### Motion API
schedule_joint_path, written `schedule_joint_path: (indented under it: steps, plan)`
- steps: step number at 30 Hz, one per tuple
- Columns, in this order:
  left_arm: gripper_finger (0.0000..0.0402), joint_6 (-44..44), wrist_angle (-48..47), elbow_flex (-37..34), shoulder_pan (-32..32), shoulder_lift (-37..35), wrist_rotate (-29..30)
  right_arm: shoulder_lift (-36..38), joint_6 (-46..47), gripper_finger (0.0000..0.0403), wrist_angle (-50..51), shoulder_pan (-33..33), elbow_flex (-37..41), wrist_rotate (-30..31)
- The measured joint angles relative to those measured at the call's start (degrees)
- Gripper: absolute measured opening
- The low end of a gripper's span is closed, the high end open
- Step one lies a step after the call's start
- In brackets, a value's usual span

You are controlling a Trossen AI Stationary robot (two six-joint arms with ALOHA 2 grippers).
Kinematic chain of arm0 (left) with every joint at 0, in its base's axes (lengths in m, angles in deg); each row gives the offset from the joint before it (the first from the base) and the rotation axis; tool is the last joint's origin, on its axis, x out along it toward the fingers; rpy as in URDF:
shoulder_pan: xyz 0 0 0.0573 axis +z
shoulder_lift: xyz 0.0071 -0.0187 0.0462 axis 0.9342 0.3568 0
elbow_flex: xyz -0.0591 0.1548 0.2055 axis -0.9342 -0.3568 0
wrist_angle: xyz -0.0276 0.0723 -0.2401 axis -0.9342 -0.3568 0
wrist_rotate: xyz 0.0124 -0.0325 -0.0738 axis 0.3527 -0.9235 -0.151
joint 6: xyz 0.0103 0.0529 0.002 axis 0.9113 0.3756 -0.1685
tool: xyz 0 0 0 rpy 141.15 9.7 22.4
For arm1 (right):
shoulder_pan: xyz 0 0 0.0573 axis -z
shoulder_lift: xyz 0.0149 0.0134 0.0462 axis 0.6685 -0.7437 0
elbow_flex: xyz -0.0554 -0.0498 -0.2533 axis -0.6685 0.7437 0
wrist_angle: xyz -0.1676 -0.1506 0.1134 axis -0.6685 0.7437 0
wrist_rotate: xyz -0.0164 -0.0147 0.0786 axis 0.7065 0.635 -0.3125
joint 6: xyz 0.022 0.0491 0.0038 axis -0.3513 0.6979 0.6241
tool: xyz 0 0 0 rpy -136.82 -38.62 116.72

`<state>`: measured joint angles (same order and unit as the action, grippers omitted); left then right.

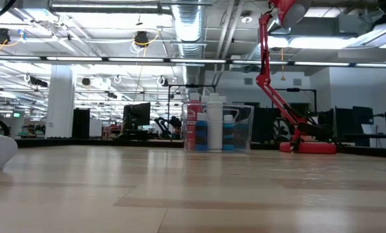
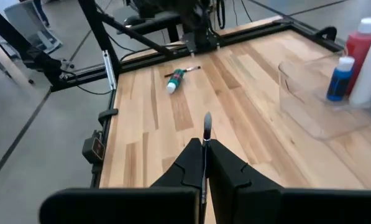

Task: Pick & Place Paint Supplies
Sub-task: Put the silver paintbrush into the purple cup

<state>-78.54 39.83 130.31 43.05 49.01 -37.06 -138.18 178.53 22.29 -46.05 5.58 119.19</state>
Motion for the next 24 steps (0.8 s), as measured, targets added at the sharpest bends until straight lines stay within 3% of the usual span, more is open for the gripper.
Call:
schedule_joint_path:
  steps: [9, 17, 24]
  plan:
    - [0.0269, -1.2, 0.2, 0.5, -0.7, -0.2, -0.1, 0.1, 7.6, 0.0000, 0.0, -0.5, 8.5, -6.2]
    - [0.0269, -1.3, 0.2, 0.5, -2.0, -0.2, 0.0, 0.1, 8.7, 0.0000, 0.0, -0.5, 11.2, -8.0]
    - [0.0269, -1.7, 0.3, 0.5, -2.5, -0.2, 0.0, 0.1, 9.0, 0.0011, 0.0, -0.5, 12.8, -14.4]
